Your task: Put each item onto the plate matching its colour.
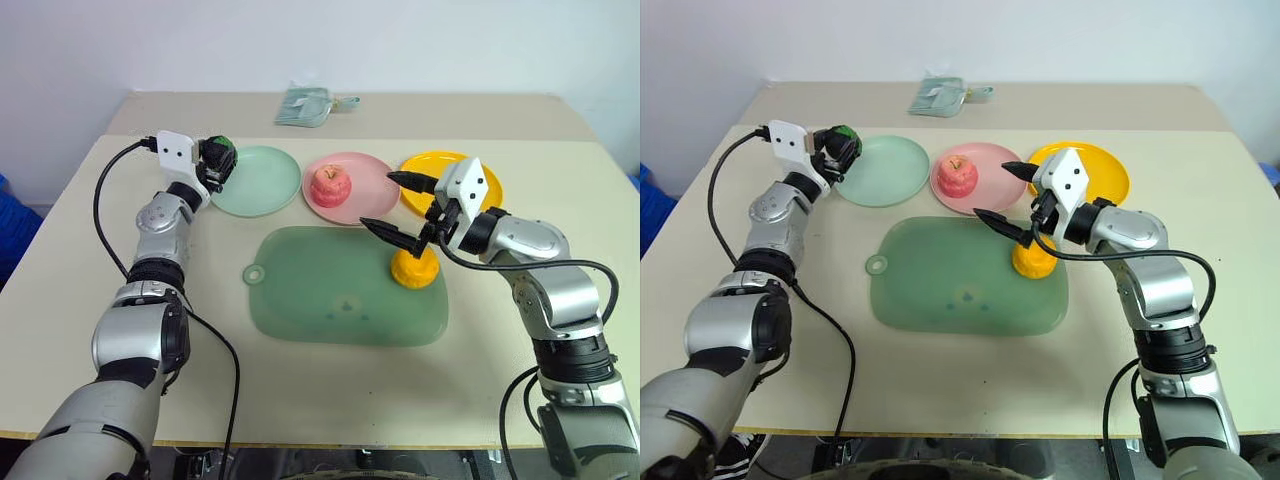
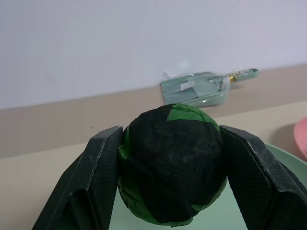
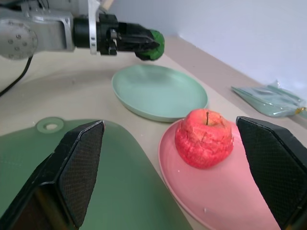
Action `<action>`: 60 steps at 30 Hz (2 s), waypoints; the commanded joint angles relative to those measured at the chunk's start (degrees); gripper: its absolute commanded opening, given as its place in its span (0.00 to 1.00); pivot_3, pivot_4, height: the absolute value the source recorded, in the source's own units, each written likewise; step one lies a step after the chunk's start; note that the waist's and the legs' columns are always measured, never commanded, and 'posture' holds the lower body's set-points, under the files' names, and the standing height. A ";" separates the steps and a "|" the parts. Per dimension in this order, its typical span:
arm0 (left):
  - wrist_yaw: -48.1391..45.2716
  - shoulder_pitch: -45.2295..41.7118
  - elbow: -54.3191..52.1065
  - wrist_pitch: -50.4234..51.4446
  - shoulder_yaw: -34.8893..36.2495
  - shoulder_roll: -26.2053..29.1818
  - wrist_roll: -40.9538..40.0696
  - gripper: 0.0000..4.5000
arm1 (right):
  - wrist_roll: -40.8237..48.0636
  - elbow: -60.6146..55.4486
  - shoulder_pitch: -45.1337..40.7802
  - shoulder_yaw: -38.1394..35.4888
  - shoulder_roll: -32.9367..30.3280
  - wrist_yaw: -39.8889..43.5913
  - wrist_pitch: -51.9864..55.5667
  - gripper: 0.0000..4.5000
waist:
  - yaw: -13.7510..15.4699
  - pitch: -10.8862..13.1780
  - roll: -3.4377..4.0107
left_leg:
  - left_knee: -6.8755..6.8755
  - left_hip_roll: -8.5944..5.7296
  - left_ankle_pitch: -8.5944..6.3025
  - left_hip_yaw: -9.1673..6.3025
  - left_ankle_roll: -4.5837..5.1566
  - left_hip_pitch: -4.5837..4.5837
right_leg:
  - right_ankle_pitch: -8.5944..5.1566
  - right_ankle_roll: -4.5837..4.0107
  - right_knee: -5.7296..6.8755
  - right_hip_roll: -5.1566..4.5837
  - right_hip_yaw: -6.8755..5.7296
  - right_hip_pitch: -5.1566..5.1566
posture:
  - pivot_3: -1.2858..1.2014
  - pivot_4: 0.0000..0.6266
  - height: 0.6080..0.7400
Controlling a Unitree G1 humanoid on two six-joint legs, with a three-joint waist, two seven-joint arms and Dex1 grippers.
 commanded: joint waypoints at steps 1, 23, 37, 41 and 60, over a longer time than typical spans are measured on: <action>0.30 -2.11 -0.30 -0.95 0.14 0.23 0.46 0.90 | 0.12 -1.20 -1.47 -0.19 0.52 -0.51 -0.12 1.00 | -0.05 0.00 0.00 | 0.00 0.00 0.00 0.01 0.00 0.00 | 0.00 0.00 0.00 0.00 0.01 0.00 | 0.52 0.24 0.98; -53.05 26.52 -54.93 38.49 -3.12 13.90 -25.36 1.00 | -1.34 -1.37 6.12 0.23 -15.36 10.48 6.73 1.00 | -1.32 -0.01 0.07 | -0.07 0.10 -0.14 0.01 0.21 0.09 | -0.01 -0.02 -0.02 0.07 0.22 -0.01 | 0.52 0.24 0.98; -55.85 34.23 -66.99 41.79 -4.11 18.23 -26.67 1.00 | -8.41 4.26 5.41 5.02 -13.97 9.92 3.60 0.81 | -1.19 0.00 0.09 | -0.14 0.08 -0.23 0.03 0.34 0.08 | -0.01 -0.04 -0.05 0.04 0.24 -0.05 | 0.52 0.24 0.98; -53.47 33.03 -67.16 40.43 -3.90 16.72 -26.48 1.00 | -5.85 6.46 1.44 0.32 -10.24 5.95 2.93 0.68 | -1.19 0.01 0.09 | -0.14 0.09 -0.23 0.03 0.34 0.09 | -0.01 -0.04 -0.06 0.04 0.24 -0.04 | 0.52 0.24 0.98; -43.82 30.80 -64.39 31.83 -5.78 10.57 -20.76 1.00 | -19.07 50.62 -23.80 -3.59 1.06 -21.31 -12.48 0.99 | -1.60 0.02 0.12 | -0.36 0.07 0.03 0.18 -0.06 0.08 | 0.00 -0.05 -0.05 0.07 0.39 -0.22 | 0.52 0.24 0.98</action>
